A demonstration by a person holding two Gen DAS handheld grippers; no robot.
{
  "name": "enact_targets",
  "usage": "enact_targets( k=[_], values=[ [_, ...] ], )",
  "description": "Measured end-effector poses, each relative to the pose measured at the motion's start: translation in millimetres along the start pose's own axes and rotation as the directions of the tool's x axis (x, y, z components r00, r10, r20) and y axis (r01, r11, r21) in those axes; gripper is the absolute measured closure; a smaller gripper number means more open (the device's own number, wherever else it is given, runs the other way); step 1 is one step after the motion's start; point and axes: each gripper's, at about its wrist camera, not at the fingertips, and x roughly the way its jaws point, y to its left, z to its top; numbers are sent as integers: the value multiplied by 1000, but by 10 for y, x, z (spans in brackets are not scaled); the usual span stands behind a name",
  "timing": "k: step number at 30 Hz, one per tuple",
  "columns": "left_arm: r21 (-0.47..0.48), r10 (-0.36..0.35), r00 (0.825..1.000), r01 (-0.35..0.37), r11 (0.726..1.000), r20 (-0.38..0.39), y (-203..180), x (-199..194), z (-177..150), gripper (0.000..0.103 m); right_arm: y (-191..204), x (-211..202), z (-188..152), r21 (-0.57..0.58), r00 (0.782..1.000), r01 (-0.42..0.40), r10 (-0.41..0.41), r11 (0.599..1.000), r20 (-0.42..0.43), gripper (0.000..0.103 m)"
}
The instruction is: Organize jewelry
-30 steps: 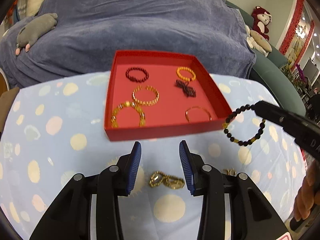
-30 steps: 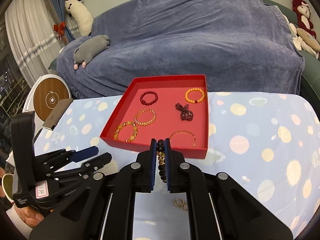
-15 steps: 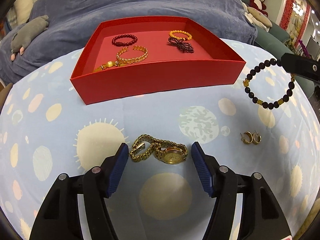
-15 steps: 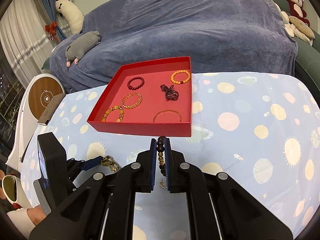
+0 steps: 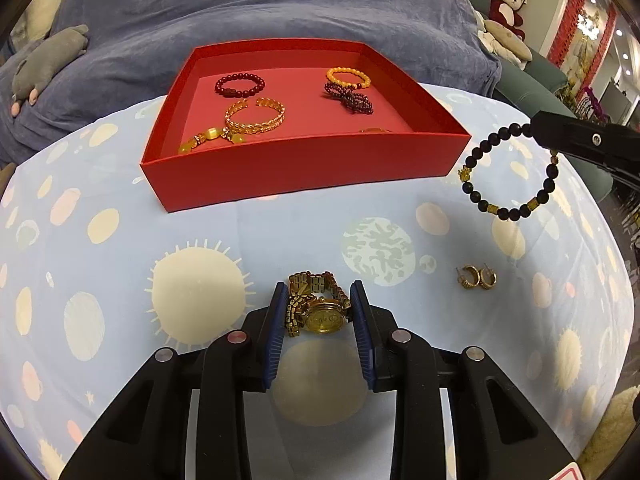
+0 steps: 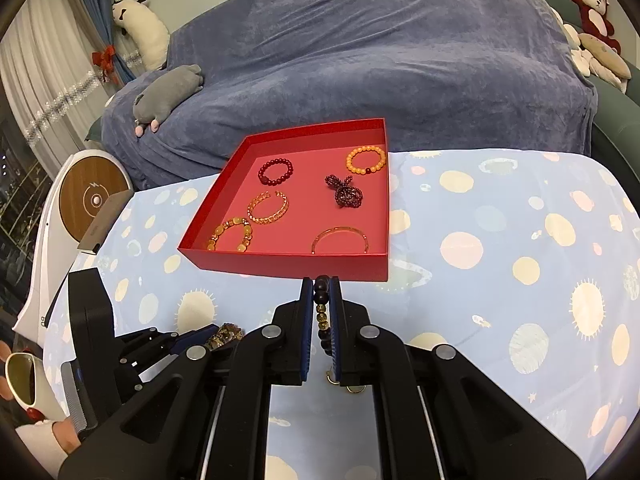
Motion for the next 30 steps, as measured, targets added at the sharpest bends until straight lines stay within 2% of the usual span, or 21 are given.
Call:
enact_targets(
  k=[9,16,19,22,27,30],
  values=[
    [-29,-38,994,41,999,99,19,-434,312,75,132,-97,277,-32,998,-13,15,999,58,95],
    [-36,9,980,-2,999,199,129,-658,936,75,181,74,704,-27,995,-53,55,998,86,95],
    [-54,25,976,-13,998,215,211,-563,1203,75,178,297,887,-1,995,-76,75,997,71,95],
    [-86,39,980,-22,996,197,300,-345,1382,75,161,571,999,34,993,-109,108,993,38,95],
    [-121,55,987,-36,992,153,421,13,1533,75,117,1041,1002,80,992,-118,121,990,-35,95],
    [-141,67,988,-47,989,139,493,172,1579,75,88,1256,948,91,993,-96,102,991,-66,95]
  ],
)
